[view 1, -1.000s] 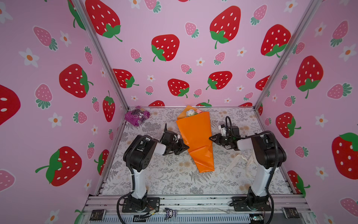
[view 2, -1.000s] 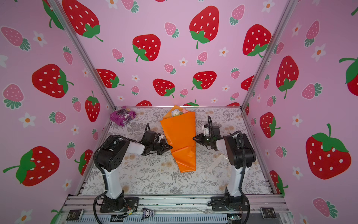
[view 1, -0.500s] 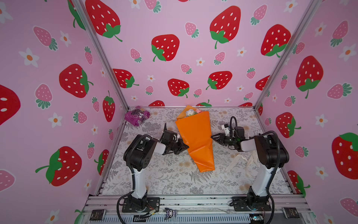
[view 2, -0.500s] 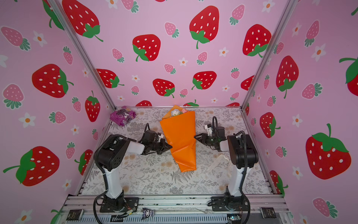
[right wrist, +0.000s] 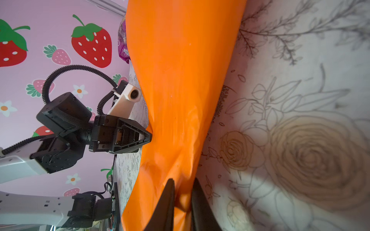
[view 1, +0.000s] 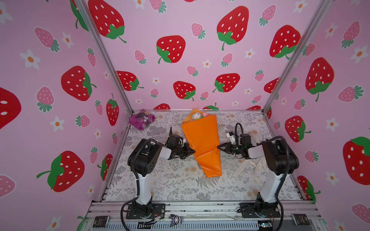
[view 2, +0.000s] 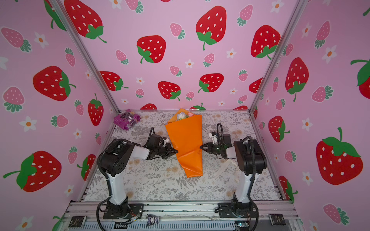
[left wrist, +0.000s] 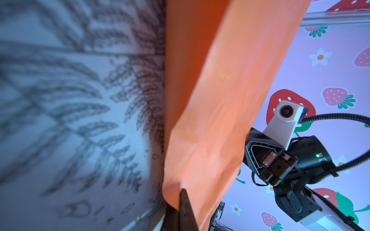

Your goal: Tie the bouquet of fake flowers

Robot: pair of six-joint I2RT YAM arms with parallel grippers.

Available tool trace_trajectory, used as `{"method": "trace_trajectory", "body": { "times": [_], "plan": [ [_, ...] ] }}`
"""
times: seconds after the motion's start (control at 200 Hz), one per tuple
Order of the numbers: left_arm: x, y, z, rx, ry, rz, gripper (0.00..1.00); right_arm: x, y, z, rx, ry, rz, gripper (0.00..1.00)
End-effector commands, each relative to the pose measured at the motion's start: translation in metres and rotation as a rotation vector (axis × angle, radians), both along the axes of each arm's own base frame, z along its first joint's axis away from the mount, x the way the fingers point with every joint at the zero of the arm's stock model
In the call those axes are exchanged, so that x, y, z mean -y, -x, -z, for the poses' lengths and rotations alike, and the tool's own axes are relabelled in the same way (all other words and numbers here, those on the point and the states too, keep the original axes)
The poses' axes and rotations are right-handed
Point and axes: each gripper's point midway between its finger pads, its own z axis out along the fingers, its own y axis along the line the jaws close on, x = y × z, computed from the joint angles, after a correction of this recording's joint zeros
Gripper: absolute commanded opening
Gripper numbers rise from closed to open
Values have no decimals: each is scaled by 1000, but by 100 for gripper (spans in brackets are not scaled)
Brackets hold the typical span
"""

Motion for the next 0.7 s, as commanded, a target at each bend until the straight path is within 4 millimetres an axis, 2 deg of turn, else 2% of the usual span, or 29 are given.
{"method": "trace_trajectory", "body": {
  "times": [0.0,0.14,0.24,0.285,0.345,0.52,0.63,0.67,0.695],
  "plan": [
    [1,-4,0,-11,13,-2,0,10,-3,-7,35,4,27,5],
    [1,-6,-2,-6,11,-1,0,13,-5,-20,65,-18,31,6],
    [2,-6,-1,-8,10,0,0,13,-4,-19,54,-21,28,8],
    [2,-6,-1,-8,11,0,0,13,-2,-17,51,-22,34,15],
    [2,-6,-1,-10,13,0,0,13,4,-16,40,-35,33,38],
    [3,-6,-1,-11,17,1,0,4,23,-6,14,-41,-27,47],
    [3,-6,-1,-12,18,2,0,-4,27,1,-4,-35,-59,48],
    [3,-6,-1,-11,18,3,0,-7,29,2,-3,-36,-75,43],
    [3,-6,-1,-13,18,-1,0,-9,30,1,-2,-35,-86,36]
  ]
}}
